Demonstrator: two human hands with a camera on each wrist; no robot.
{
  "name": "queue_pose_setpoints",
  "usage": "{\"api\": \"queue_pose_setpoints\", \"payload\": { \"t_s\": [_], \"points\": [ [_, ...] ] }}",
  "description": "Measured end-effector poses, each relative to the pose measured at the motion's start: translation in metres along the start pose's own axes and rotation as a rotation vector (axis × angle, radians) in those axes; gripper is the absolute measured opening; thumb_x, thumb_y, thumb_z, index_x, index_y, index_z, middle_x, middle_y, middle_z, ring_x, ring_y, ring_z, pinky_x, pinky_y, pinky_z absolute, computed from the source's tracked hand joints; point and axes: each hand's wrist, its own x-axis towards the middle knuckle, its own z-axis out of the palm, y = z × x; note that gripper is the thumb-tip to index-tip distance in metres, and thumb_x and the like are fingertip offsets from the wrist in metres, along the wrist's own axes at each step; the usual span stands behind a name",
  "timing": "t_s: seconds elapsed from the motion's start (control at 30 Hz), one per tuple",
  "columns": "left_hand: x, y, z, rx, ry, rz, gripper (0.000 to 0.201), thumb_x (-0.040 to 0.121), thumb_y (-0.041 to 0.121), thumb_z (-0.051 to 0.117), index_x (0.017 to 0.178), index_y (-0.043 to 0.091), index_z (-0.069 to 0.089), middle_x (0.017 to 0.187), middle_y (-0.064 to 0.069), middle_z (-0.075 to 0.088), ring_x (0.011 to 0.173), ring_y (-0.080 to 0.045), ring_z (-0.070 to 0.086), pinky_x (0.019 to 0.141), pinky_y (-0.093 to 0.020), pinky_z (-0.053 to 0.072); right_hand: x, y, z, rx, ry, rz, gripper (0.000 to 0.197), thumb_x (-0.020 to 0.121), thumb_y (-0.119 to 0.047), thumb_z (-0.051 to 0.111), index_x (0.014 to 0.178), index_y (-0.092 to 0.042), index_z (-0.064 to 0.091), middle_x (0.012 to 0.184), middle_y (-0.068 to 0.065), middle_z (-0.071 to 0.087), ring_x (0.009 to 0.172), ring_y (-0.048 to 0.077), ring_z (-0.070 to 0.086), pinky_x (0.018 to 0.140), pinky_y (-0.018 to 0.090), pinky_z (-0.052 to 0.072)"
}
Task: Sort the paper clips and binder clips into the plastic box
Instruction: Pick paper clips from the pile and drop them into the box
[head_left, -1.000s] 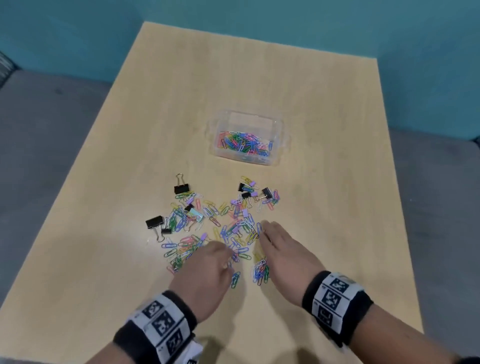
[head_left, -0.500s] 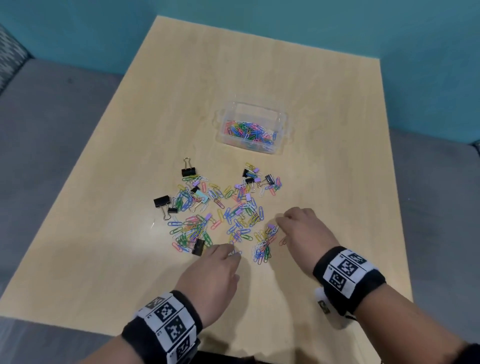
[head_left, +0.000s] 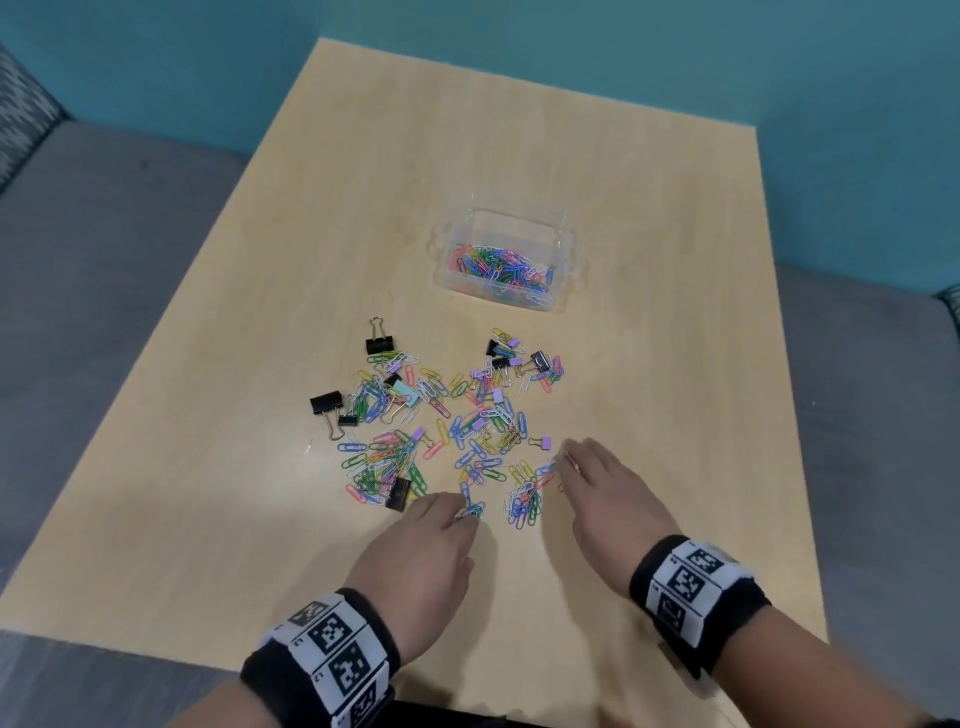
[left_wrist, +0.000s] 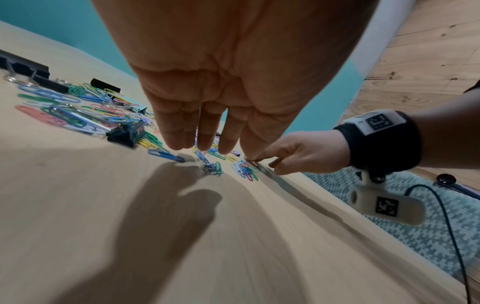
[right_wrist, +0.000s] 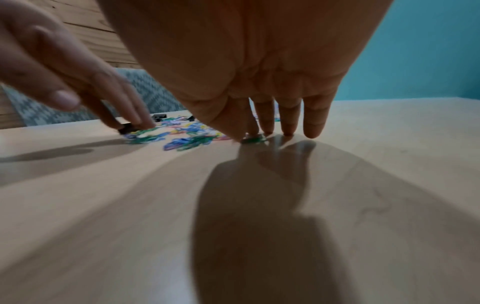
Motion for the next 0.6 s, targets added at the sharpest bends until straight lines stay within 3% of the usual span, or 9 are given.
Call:
{"api": "queue_pose_setpoints", "payload": {
  "t_s": [0.1, 0.2, 0.33, 0.5, 0.6],
  "points": [
    [-0.001, 0.001, 0.001, 0.009, 0.003, 0.008, 0.031, 0.070, 0.032, 0.064, 0.099, 0.023, 0.066, 0.112, 0.004, 0.062, 0.105, -0.014, 0.059, 0.086, -0.022, 0.050, -0.014, -0.015, 0.010, 0.044, 0.010, -0.004, 0.068, 0.067, -0.015, 0.023, 0.127, -0.005, 0.053, 0.132, 0.015, 0.053, 0.125, 0.039, 0.048, 0.097, 0.047, 0.047],
    [-0.001, 0.001, 0.001, 0.011, 0.007, 0.012, 0.032, 0.068, 0.032, 0.068, 0.098, 0.024, 0.067, 0.111, 0.005, 0.063, 0.103, -0.014, 0.060, 0.084, -0.021, 0.050, -0.012, -0.023, 0.006, 0.111, 0.056, -0.050, 0.068, 0.071, -0.017, 0.021, 0.133, -0.012, 0.046, 0.136, 0.007, 0.047, 0.132, 0.031, 0.038, 0.104, 0.043, 0.039],
    [0.001, 0.002, 0.000, 0.029, -0.004, 0.013, 0.033, 0.067, 0.032, 0.070, 0.098, 0.023, 0.068, 0.111, 0.004, 0.064, 0.102, -0.015, 0.061, 0.082, -0.022, 0.052, 0.010, -0.027, 0.001, 0.084, 0.068, -0.111, 0.064, 0.075, -0.012, 0.027, 0.137, -0.005, 0.039, 0.144, 0.014, 0.041, 0.138, 0.033, 0.032, 0.109, 0.044, 0.033],
    [0.003, 0.003, -0.002, 0.026, 0.003, 0.007, 0.033, 0.068, 0.029, 0.070, 0.100, 0.021, 0.068, 0.114, 0.002, 0.064, 0.105, -0.017, 0.061, 0.086, -0.025, 0.052, 0.019, -0.018, -0.008, 0.033, 0.076, 0.013, 0.059, 0.076, -0.013, 0.057, 0.133, -0.002, 0.044, 0.140, 0.021, 0.044, 0.134, 0.039, 0.037, 0.106, 0.049, 0.037],
    [0.006, 0.003, -0.003, 0.032, 0.019, -0.002, 0.035, 0.068, 0.029, 0.071, 0.102, 0.020, 0.069, 0.114, -0.001, 0.064, 0.106, -0.019, 0.060, 0.087, -0.026, 0.052, 0.026, -0.020, -0.015, 0.034, 0.085, -0.092, 0.065, 0.078, -0.006, 0.053, 0.140, 0.003, 0.036, 0.144, 0.023, 0.039, 0.138, 0.039, 0.031, 0.113, 0.046, 0.029]
  ]
}}
